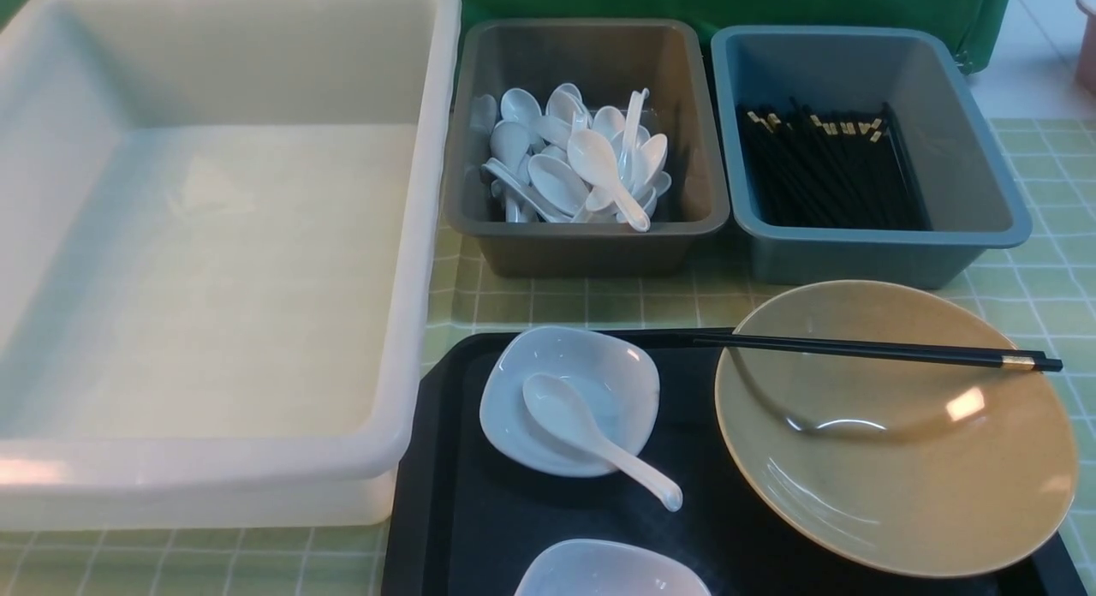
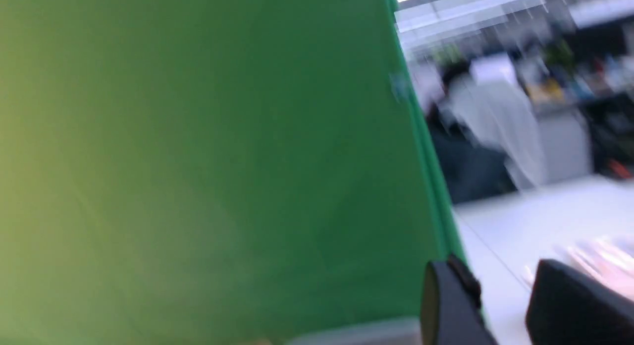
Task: On green table put chopsticks spoon bowls plates into blue grey white boxes.
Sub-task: 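Move the grippers toward the tableware on the black tray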
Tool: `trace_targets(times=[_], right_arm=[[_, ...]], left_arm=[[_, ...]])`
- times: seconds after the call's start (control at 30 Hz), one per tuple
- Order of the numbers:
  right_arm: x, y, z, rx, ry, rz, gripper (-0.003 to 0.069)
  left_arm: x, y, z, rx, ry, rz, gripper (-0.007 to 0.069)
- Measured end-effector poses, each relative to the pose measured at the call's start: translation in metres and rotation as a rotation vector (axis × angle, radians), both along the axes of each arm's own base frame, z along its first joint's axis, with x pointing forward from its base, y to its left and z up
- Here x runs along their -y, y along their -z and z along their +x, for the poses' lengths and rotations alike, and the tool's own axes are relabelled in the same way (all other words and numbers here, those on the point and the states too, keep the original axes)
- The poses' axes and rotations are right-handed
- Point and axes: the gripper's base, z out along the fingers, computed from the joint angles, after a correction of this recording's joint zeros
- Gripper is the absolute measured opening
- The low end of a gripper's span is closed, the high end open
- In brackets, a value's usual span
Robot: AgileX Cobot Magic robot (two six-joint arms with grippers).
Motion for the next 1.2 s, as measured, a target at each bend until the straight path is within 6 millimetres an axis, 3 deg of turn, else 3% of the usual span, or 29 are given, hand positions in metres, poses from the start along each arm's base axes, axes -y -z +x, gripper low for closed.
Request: trace_targets(times=[0.07,0.1,0.13,0.17,0.27,0.4,0.53,0.77,0.97,1.2], right_arm=[[0.002,-0.006,0.021,-0.092,0.011,-0.025,0.0243],[0.003,-0.005,0.039,-0.165,0.016,-0.052,0.0243],[0.003,-0.004,0.042,-0.176,0.016,-0.057,0.0243],[0.004,0.003,0.063,-0.254,0.016,-0.094,0.0243],[0.004,0.013,0.085,-0.339,0.011,-0.106,0.0243],[0.003,0.045,0.120,-0.577,-0.027,-0.083,0.0243],[-0.017,0.071,0.147,-0.841,-0.212,-0.268,0.0243],[-0.063,0.084,0.197,-1.124,-0.599,-0.644,0.0245],[-0.099,0.107,0.223,-1.164,-0.901,-1.006,0.0314],[-0.113,0.132,0.236,-1.157,-1.055,-1.184,0.0436]], left_arm=[[0.001,-0.006,0.011,-0.109,0.006,0.007,-0.0001],[0.002,-0.006,0.027,-0.226,0.012,0.014,-0.0001],[0.002,-0.007,0.028,-0.237,0.014,0.015,-0.0001],[0.004,-0.001,0.044,-0.368,0.031,0.029,-0.0001],[0.008,0.005,0.055,-0.447,0.069,0.059,-0.0001],[0.024,0.010,0.060,-0.495,0.215,0.198,-0.0001],[0.042,0.018,0.062,-0.545,0.400,0.297,-0.0001],[0.076,0.028,0.070,-0.586,0.715,0.335,-0.0001],[0.082,0.029,0.072,-0.491,0.773,0.501,-0.0001],[0.082,0.028,0.072,-0.452,0.777,0.570,-0.0001]])
